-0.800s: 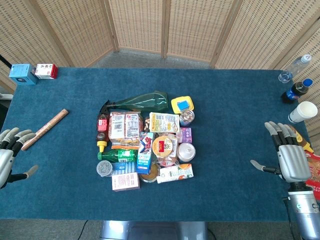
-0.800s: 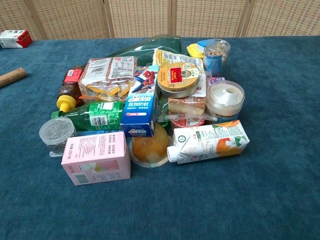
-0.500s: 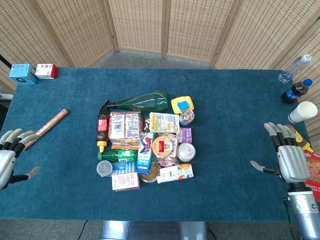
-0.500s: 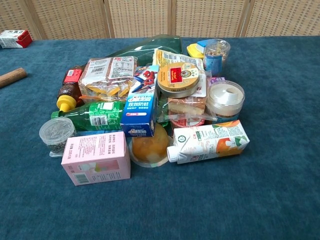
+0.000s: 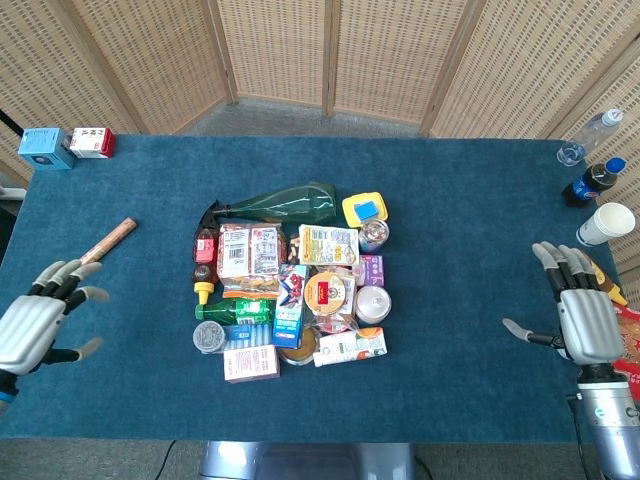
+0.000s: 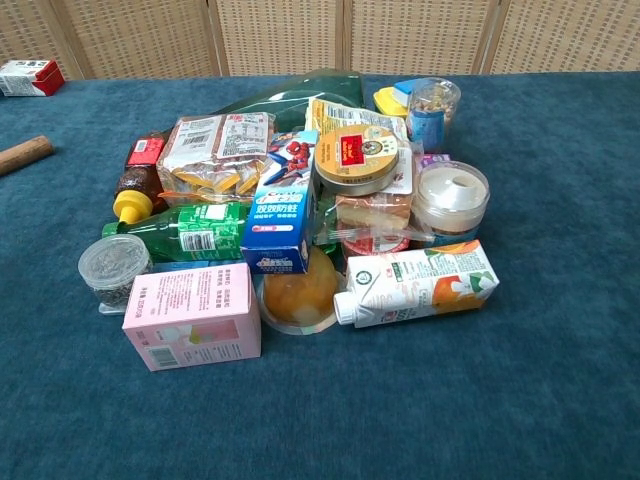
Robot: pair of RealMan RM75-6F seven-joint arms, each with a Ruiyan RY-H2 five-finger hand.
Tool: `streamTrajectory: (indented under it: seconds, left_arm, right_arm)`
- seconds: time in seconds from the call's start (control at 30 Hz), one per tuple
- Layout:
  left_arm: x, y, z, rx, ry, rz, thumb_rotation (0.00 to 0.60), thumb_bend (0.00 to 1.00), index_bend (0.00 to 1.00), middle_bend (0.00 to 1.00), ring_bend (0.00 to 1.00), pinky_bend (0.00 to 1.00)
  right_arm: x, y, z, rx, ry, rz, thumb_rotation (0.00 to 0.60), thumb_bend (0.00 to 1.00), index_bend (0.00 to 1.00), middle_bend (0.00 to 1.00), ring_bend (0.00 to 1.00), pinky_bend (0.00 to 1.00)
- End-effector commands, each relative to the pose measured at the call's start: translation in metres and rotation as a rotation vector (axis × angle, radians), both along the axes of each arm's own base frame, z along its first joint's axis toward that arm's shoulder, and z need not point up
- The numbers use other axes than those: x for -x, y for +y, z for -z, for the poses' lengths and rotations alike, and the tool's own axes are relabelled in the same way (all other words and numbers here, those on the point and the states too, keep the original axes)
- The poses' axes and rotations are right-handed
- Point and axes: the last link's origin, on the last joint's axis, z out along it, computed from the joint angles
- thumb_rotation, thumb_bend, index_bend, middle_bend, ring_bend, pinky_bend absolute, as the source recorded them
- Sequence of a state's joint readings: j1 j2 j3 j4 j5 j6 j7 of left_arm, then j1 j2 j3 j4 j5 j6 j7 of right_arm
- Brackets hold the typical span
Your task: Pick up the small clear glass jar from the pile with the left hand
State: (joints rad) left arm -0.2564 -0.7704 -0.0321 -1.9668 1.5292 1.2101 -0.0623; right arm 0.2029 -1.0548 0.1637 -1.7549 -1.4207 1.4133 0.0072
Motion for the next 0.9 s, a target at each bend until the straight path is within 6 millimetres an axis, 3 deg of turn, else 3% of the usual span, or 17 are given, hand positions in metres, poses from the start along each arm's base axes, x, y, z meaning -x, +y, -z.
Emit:
streamTrajectory:
  seconds: [0.03,0.27,0.9]
  left_arm:
    - [-0.004,0.007,0.012,0.035,0.025,0.029,0.600,0.27,0.35,0.05,0.00,0.00]
    - [-0.011,0.020,0.044,0.087,0.110,0.075,0.600,0.28,0.26,0.01,0.00,0.00]
    - [-0.030,0.032,0.115,0.258,0.137,0.148,0.600,0.28,0.27,0.00,0.00,0.00]
  right_arm:
    - [-0.001,-0.001,-0.001,0.006,0.000,0.000,0.479,0.11,0.02,0.10,0.00,0.00]
    - [0.005,0.003,-0.006,0.018,0.000,0.022,0.479,0.11,0.02,0.10,0.00,0.00]
    - [0.013,0.010,-0.019,0.051,-0.008,0.044,0.481,0.11,0.02,0.10,0.00,0.00]
